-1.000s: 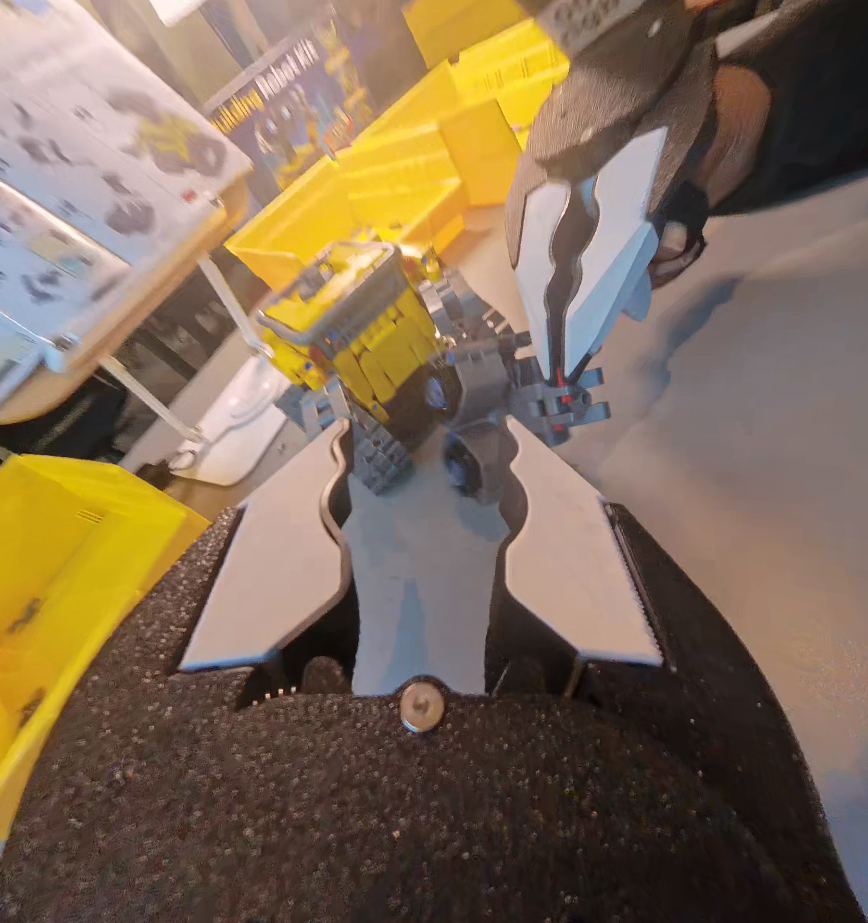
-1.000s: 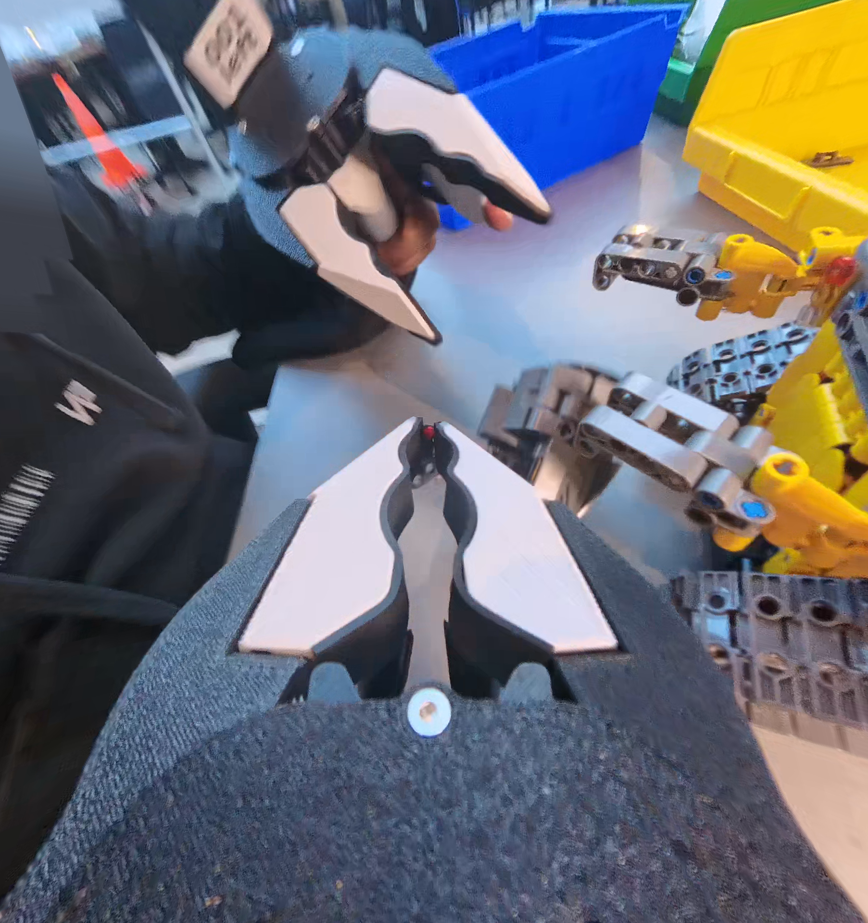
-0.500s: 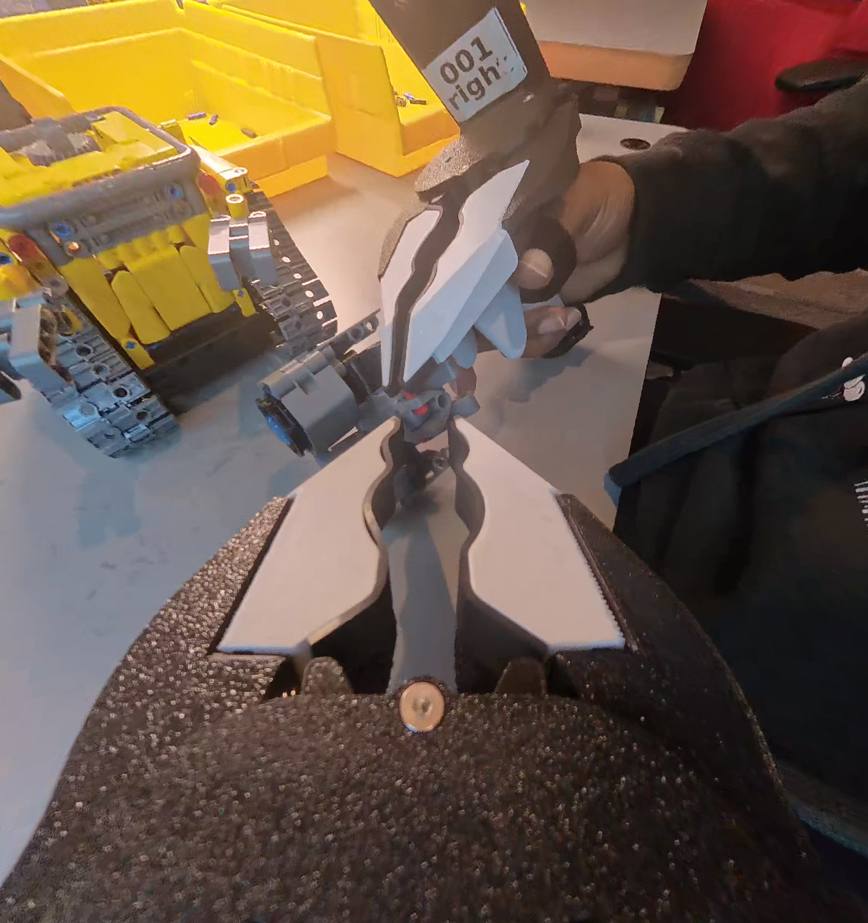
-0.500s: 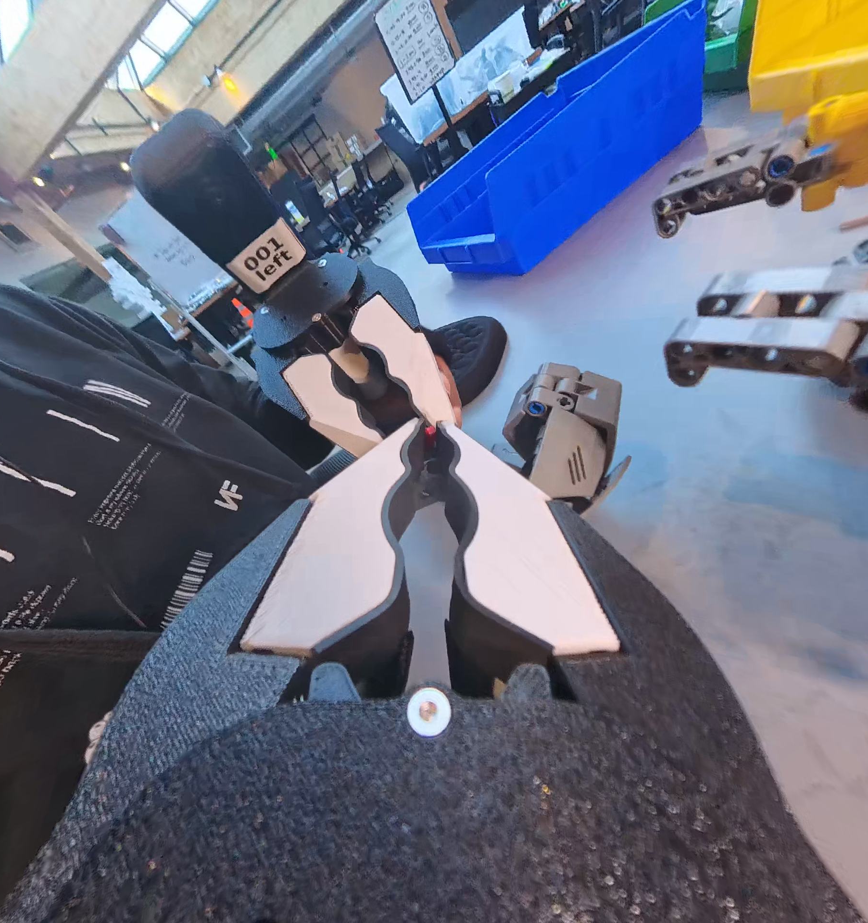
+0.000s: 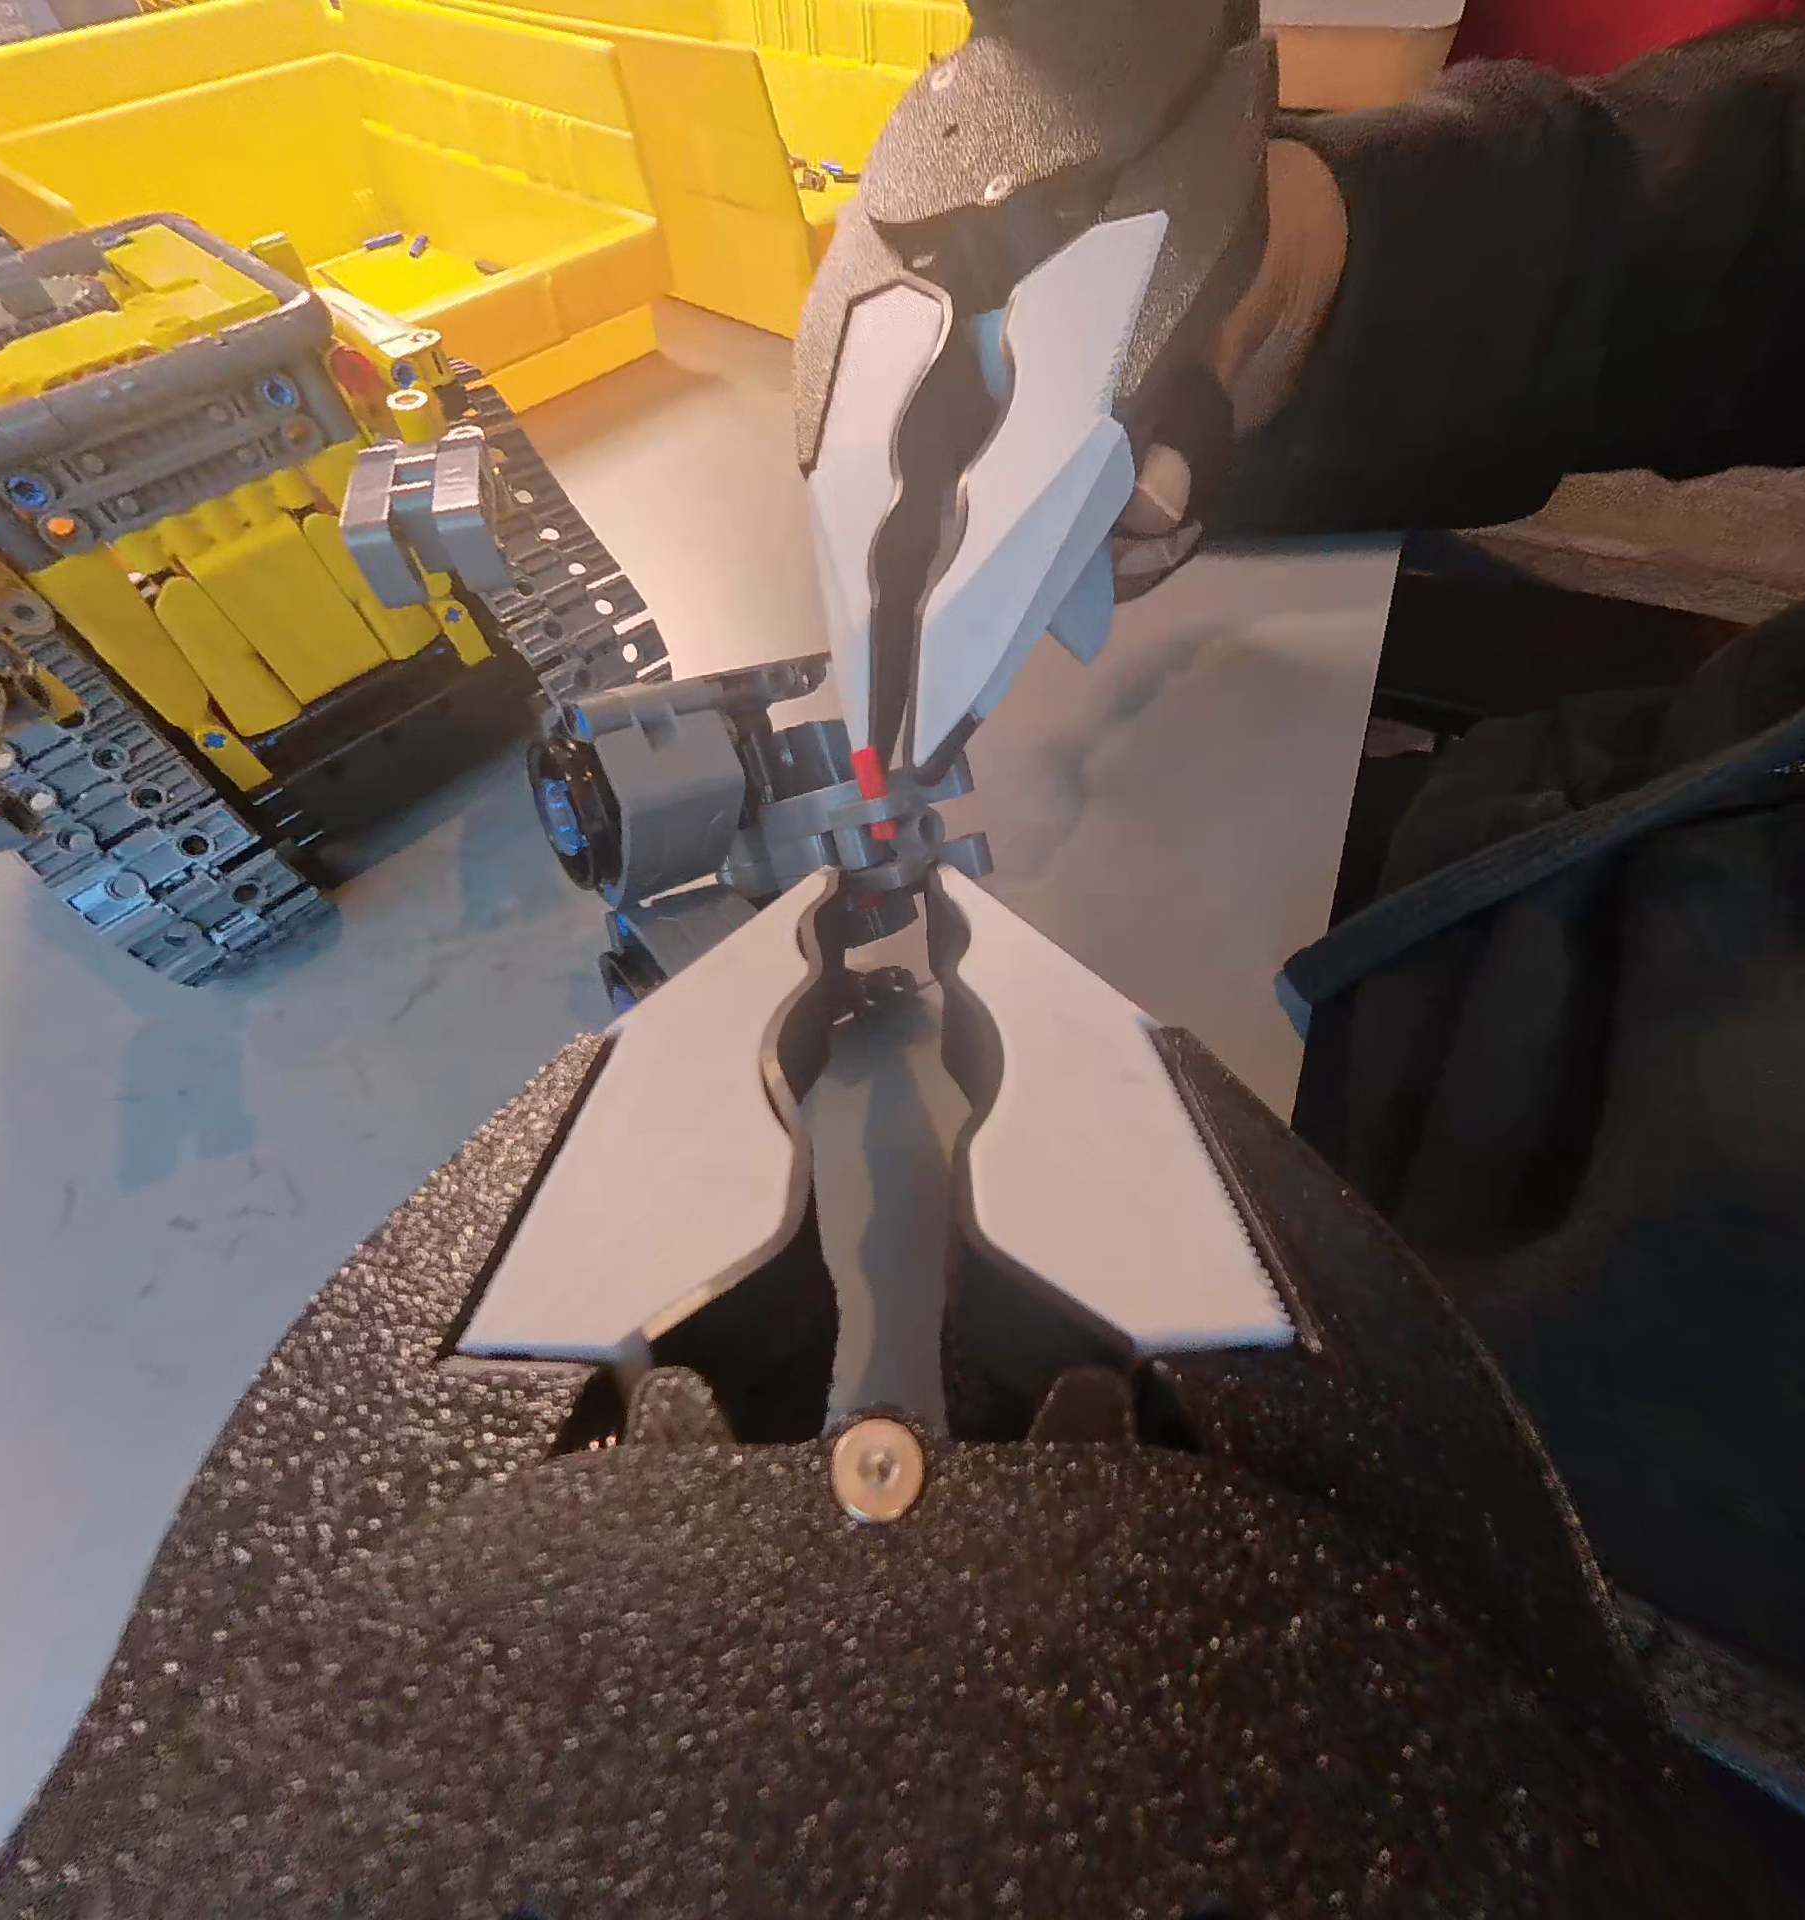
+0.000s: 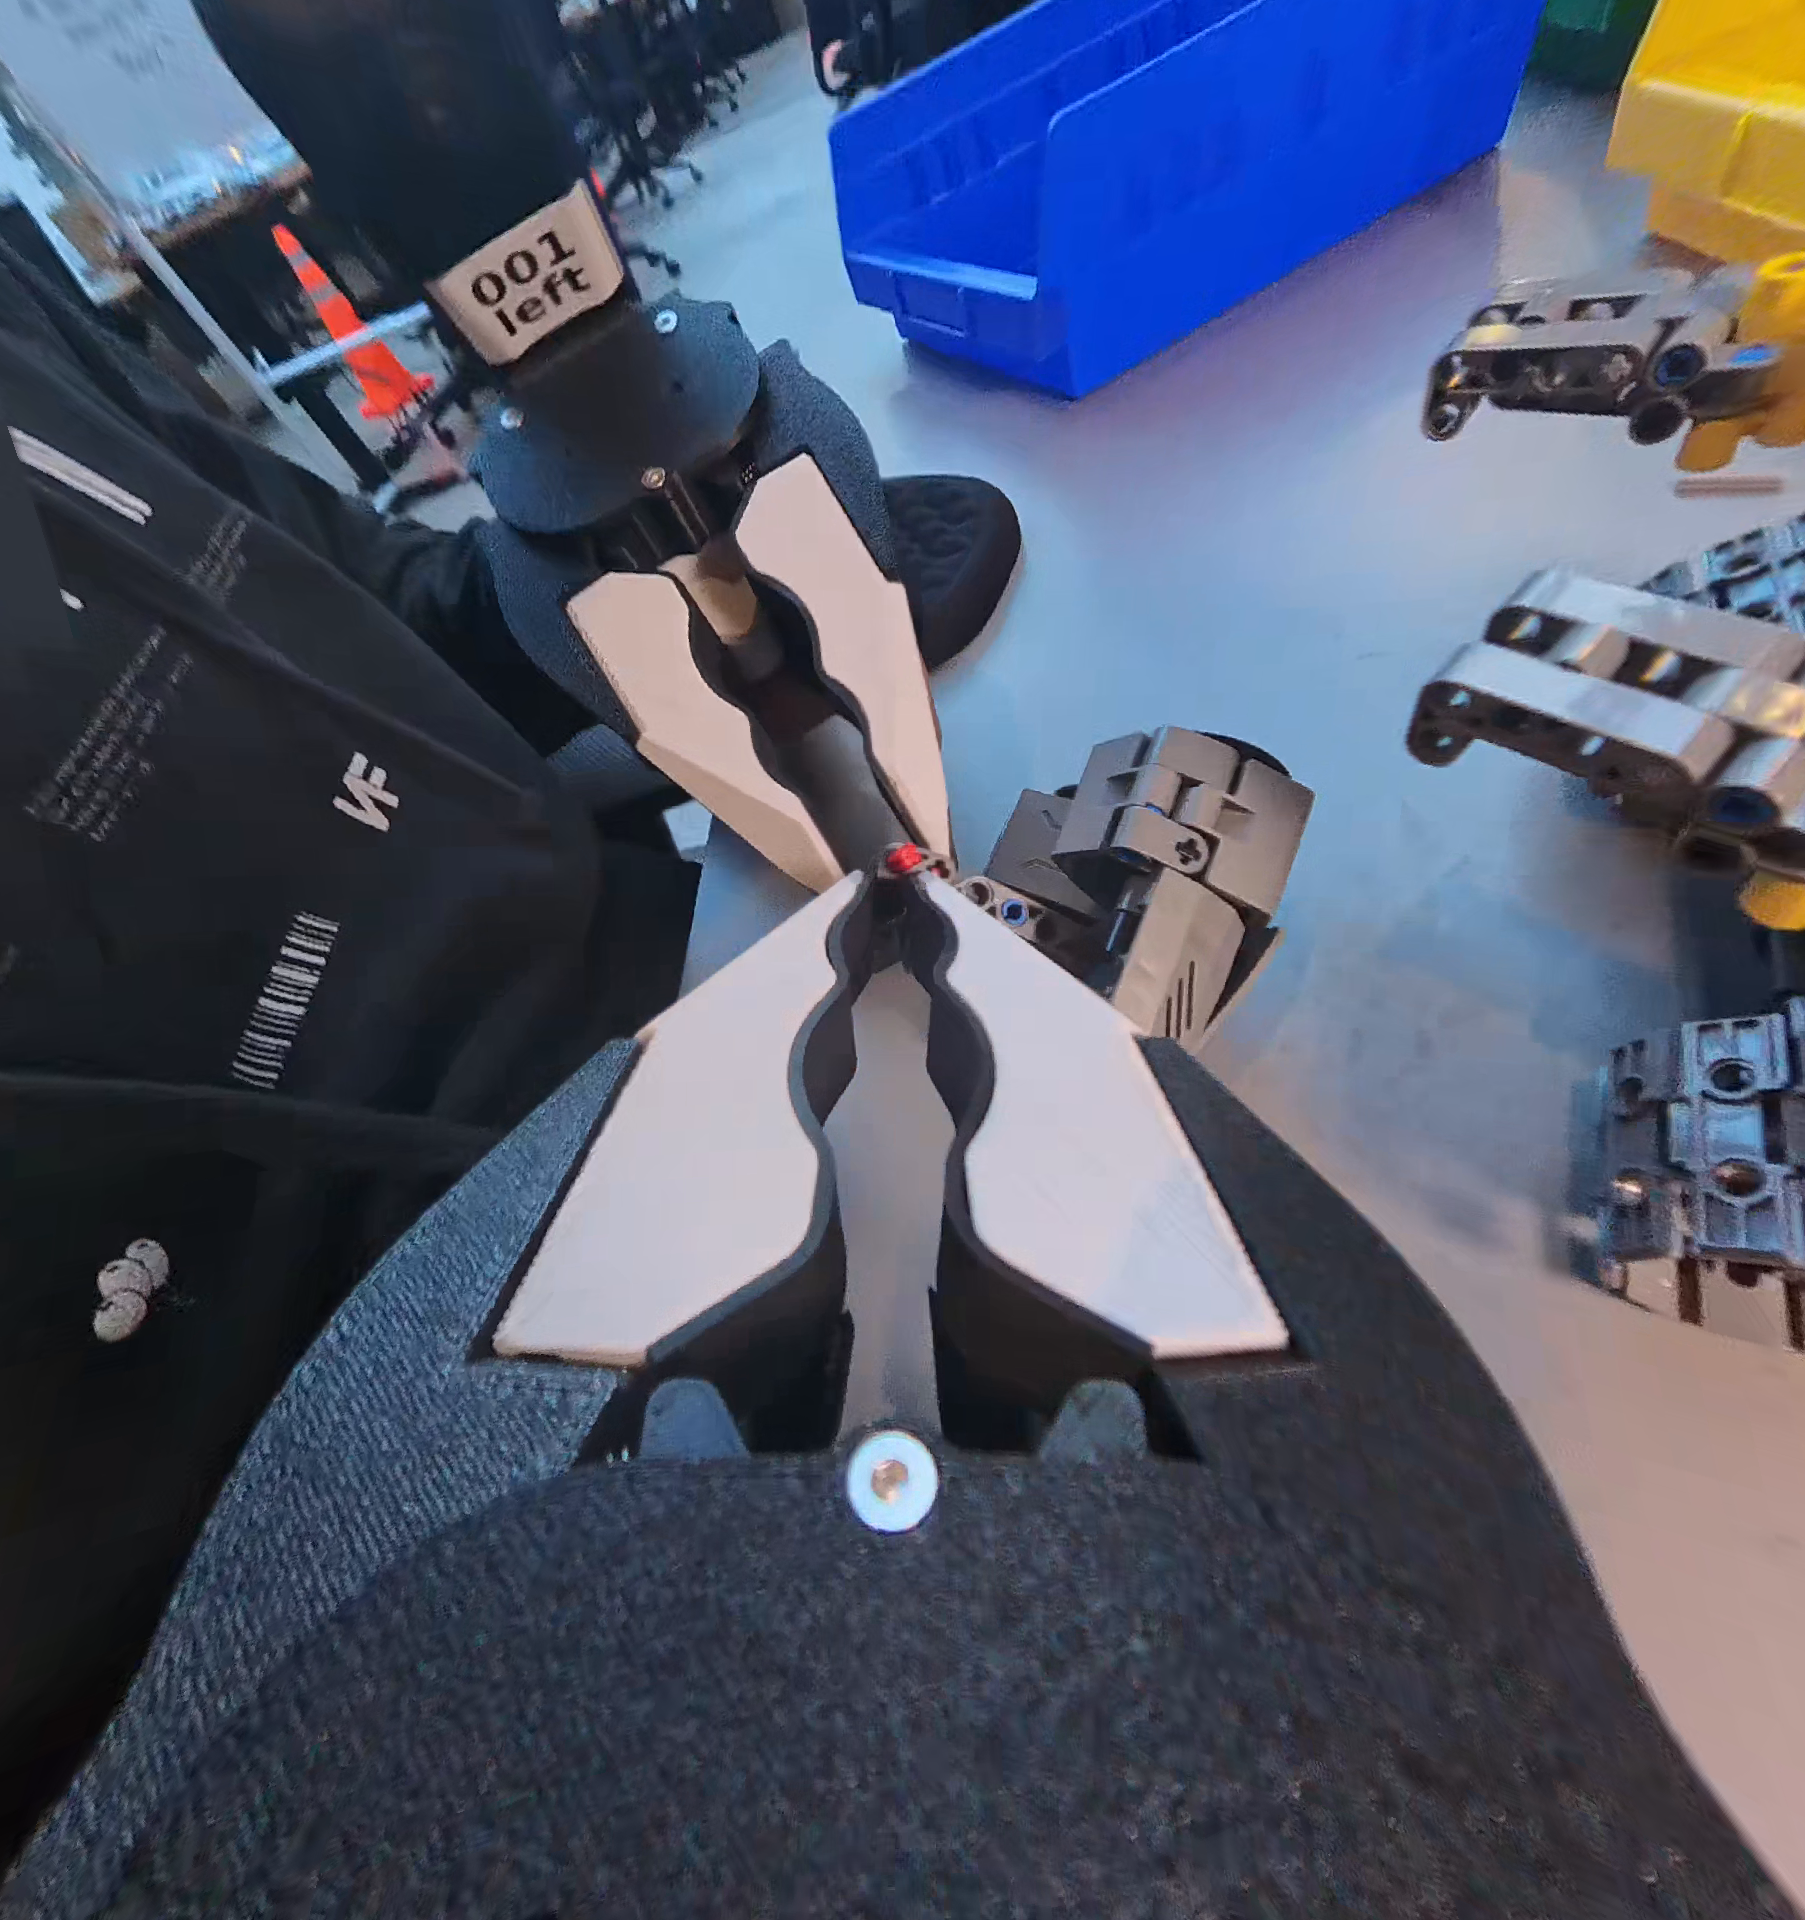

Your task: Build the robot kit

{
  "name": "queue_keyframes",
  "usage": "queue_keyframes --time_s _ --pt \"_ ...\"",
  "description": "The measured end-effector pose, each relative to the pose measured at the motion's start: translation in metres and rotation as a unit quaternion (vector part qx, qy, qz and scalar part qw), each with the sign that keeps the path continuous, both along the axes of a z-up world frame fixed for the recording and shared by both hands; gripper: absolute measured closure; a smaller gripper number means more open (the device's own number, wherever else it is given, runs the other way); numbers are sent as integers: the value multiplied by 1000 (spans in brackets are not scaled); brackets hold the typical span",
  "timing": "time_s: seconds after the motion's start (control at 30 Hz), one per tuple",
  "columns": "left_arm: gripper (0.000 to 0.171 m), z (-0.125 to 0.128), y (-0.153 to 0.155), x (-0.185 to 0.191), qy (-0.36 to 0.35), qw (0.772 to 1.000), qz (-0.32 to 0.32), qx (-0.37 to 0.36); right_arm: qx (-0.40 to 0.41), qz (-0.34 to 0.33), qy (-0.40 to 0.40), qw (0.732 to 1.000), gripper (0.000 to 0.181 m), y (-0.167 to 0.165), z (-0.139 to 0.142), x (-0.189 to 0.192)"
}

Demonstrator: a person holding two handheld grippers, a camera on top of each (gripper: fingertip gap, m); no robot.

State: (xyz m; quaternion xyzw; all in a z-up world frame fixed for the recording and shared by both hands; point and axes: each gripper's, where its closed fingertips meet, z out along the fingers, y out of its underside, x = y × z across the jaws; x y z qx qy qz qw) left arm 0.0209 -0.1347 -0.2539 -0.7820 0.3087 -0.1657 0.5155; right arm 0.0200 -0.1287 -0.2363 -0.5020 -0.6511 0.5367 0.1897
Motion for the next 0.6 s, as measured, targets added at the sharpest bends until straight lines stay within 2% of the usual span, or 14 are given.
queue_keyframes --time_s 0.13,0.23,0.37,0.47,0.6 --pt "158 0 1 3 30 999 -16 15 53 10 -7 999 175 0 -1 2" --pt "159 1 0 5 39 998 -34 16 52 21 -19 998 170 1 0 3" --pt "160 2 1 6 61 997 -47 19 43 39 -37 998 173 1 -1 3" --pt "161 2 3 4 54 997 -47 16 37 44 -41 997 174 3 -1 3" --pt "160 7 2 3 15 999 -43 16 -11 36 -36 999 174 5 -4 5"
